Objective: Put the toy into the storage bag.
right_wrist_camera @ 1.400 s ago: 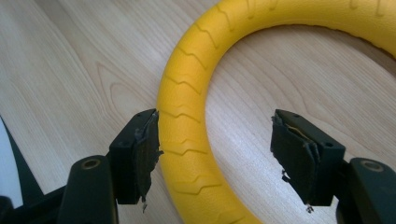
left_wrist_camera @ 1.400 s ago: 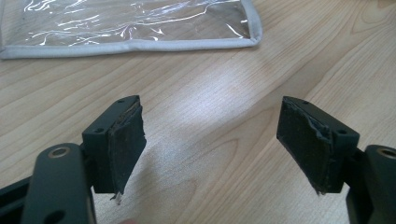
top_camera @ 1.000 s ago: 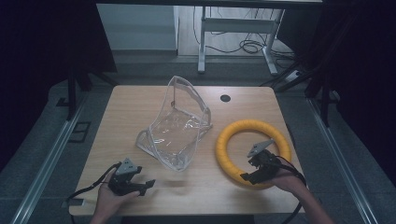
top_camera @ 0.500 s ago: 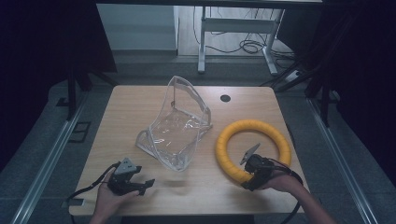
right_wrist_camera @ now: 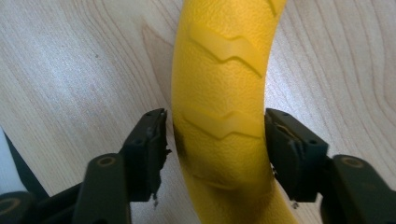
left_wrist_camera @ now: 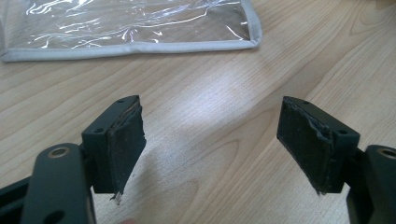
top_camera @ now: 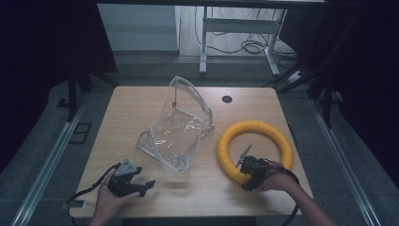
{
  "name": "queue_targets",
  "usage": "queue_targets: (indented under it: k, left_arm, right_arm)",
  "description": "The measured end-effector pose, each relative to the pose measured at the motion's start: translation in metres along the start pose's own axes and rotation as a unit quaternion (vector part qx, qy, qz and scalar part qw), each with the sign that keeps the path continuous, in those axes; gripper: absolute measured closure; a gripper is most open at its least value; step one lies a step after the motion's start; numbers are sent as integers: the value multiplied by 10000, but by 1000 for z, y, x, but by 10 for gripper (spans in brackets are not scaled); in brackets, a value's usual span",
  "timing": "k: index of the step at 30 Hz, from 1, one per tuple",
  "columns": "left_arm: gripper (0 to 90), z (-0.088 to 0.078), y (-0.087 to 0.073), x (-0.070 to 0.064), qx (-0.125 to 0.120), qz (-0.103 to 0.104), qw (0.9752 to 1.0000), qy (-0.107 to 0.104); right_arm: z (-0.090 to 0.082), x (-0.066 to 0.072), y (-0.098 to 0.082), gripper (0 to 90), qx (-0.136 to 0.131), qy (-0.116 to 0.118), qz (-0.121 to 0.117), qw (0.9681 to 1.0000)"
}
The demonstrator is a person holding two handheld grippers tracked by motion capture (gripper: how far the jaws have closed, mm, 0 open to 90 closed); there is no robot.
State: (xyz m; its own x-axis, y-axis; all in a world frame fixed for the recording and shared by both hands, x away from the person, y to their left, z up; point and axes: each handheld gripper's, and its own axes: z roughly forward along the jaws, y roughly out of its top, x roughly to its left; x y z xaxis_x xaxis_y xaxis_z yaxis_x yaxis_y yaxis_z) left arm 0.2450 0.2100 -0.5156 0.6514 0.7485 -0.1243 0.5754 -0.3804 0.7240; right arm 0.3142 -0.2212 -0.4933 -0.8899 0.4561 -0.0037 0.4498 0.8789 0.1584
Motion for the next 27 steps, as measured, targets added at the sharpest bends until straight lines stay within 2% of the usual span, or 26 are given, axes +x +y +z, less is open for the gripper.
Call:
queue_targets:
  k: [6, 7, 13, 15, 19, 21, 22, 23, 24, 26, 27]
  left_arm:
    - [229, -3, 0, 1, -45, -23, 10000, 11]
    - [230, -3, 0, 1, -44, -19, 10000, 9]
    - [230, -3, 0, 0, -31, 6, 10000, 9]
    - [232, -3, -1, 0, -32, 22, 10000, 28]
    - [233, -7, 0, 1, -95, 9, 9999, 33]
    - [235, -9, 0, 1, -147, -9, 9999, 35]
    - [235, -9, 0, 1, -147, -9, 9999, 35]
    - [235, -10, 0, 1, -169, -4, 9998, 52]
    - [237, -10, 0, 2, -190, -7, 9998, 66]
    - [238, -12, 0, 2, -225, -10, 9997, 88]
    - [238, -12, 1, 2, -241, -18, 9997, 95]
  right_arm:
    - [3, -3, 1, 462, 90, 60, 2, 9999]
    - [6, -4, 2, 459, 167, 103, 21, 9998]
    - [6, -4, 4, 481, 255, 115, -129, 9995]
    - [6, -6, 6, 492, 327, 174, -228, 9991]
    - [6, -7, 7, 500, 345, 228, -280, 9988]
    - [0, -10, 5, 502, 169, 304, -266, 9990]
    - [0, -10, 5, 502, 169, 304, -266, 9990]
    - [-4, -12, 4, 503, 46, 357, -234, 9991]
    - [-13, -15, 3, 505, -211, 428, -188, 9987]
    - [-22, -18, 2, 506, -413, 488, -132, 9979]
    - [-22, -18, 2, 506, -413, 488, -132, 9979]
